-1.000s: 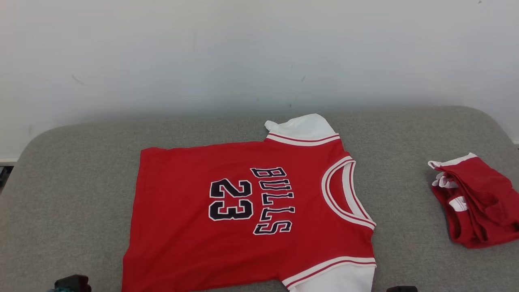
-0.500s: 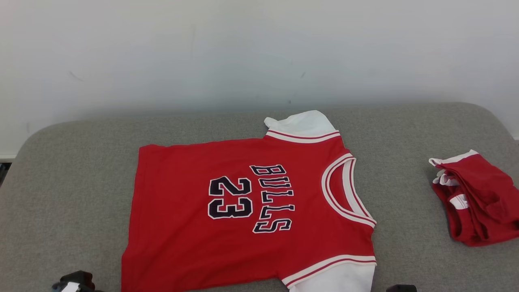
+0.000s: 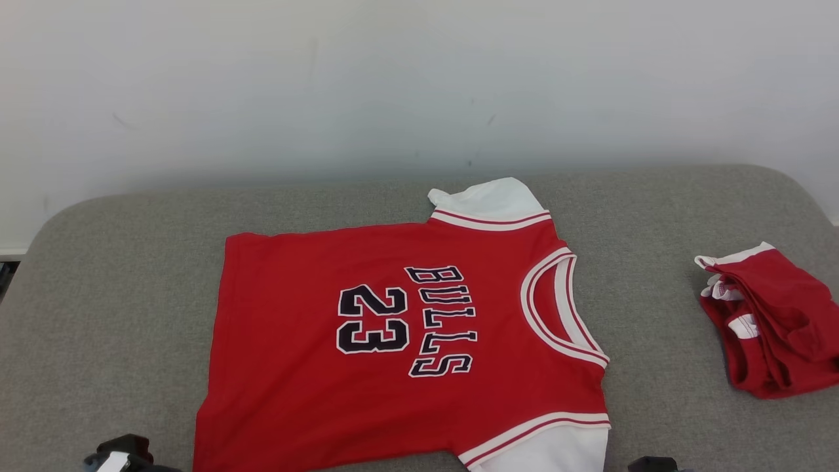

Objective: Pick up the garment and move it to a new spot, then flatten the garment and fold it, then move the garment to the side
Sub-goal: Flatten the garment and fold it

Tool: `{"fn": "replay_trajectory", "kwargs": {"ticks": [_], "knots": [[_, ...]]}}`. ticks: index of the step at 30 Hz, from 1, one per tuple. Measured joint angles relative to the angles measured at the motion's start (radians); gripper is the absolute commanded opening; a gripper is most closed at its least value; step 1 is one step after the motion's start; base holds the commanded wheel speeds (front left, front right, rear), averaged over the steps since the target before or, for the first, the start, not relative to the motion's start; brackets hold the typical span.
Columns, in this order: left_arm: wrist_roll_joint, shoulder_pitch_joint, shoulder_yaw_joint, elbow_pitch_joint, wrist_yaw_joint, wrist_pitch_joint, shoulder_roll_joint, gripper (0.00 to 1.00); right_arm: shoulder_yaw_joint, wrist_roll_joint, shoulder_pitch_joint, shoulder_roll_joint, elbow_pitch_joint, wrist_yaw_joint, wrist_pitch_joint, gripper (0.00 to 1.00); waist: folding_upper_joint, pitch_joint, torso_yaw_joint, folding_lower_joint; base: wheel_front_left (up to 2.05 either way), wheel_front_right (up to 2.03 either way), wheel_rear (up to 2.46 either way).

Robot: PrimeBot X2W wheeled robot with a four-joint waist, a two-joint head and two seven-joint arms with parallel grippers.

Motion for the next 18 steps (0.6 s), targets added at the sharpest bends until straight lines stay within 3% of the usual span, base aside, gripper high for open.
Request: {"fn": "replay_trajectory", "kwargs": {"ticks": [3, 4, 5, 6, 7, 8, 9, 10, 14, 15, 16, 17, 18], "knots": [[-0.006, 0.001, 0.001, 0.003, -0.008, -0.007, -0.003, 0.03, -0.005, 0.000, -0.001, 0.001, 0.005, 0.000, 0.000, 0.00, 0.0000, 0.000, 0.001, 0.0000, 0.00, 0.00, 0.00], [-0.007, 0.001, 0.001, 0.003, -0.009, -0.010, -0.003, 0.47, -0.006, 0.000, -0.002, 0.001, 0.007, 0.000, 0.000, 0.17, 0.0000, 0.000, 0.001, 0.0000, 0.00, 0.00, 0.00], [-0.007, 0.001, 0.001, 0.003, -0.014, -0.010, -0.003, 1.00, -0.007, 0.000, -0.002, 0.002, 0.008, 0.000, 0.000, 0.41, 0.0000, 0.000, 0.001, 0.0000, 0.00, 0.00, 0.00], [-0.009, 0.002, 0.002, 0.002, -0.022, -0.012, -0.003, 1.00, -0.007, 0.000, -0.004, 0.002, 0.010, 0.000, 0.000, 0.36, 0.0000, 0.000, 0.002, 0.0000, 0.00, 0.00, 0.00], [-0.015, 0.003, 0.003, 0.002, -0.032, -0.018, -0.004, 1.00, -0.007, 0.000, -0.005, 0.002, 0.012, 0.000, 0.000, 0.40, 0.0000, 0.000, 0.002, 0.0000, 0.00, 0.00, 0.00], [-0.024, 0.004, 0.003, 0.000, -0.037, -0.018, -0.007, 1.00, -0.007, 0.000, -0.005, 0.003, 0.013, 0.000, 0.001, 0.54, 0.0000, 0.000, 0.002, 0.0000, 0.00, 0.00, 0.00], [-0.035, 0.005, 0.003, -0.002, -0.046, -0.019, -0.011, 1.00, -0.007, 0.000, -0.006, 0.004, 0.014, 0.000, 0.001, 0.87, 0.0000, 0.000, 0.003, 0.0000, 0.00, 0.00, 0.00], [-0.042, 0.005, 0.003, -0.004, -0.052, -0.022, -0.013, 1.00, -0.007, 0.000, -0.006, 0.005, 0.015, 0.000, 0.001, 1.00, 0.0000, 0.000, 0.003, 0.0000, 0.00, 0.00, 0.00], [-0.045, 0.016, 0.000, -0.010, -0.066, -0.022, -0.014, 1.00, 0.001, 0.000, -0.007, 0.016, 0.017, 0.002, 0.002, 1.00, 0.0000, 0.000, 0.005, 0.0000, 0.00, 0.00, 0.00], [-0.045, 0.021, -0.003, -0.012, -0.070, -0.022, -0.014, 1.00, 0.003, 0.000, -0.007, 0.019, 0.017, 0.002, 0.002, 0.81, -0.0001, -0.001, 0.006, -0.0001, 0.00, 0.00, 0.00], [-0.045, 0.025, -0.004, -0.012, -0.070, -0.022, -0.014, 1.00, 0.004, 0.000, -0.007, 0.019, 0.018, 0.002, 0.004, 0.50, -0.0001, -0.001, 0.007, 0.0000, 0.00, 0.00, 0.00], [-0.045, 0.025, -0.004, -0.012, -0.071, -0.021, -0.014, 1.00, 0.004, 0.000, -0.009, 0.018, 0.020, 0.002, 0.008, 0.50, -0.0001, -0.001, 0.008, -0.0001, 0.00, 0.00, 0.00], [-0.045, 0.025, -0.005, -0.012, -0.072, -0.021, -0.014, 0.79, 0.004, 0.000, -0.010, 0.016, 0.023, 0.001, 0.010, 0.39, 0.0000, 0.000, 0.008, -0.0001, 0.00, 0.00, 0.00]]}}
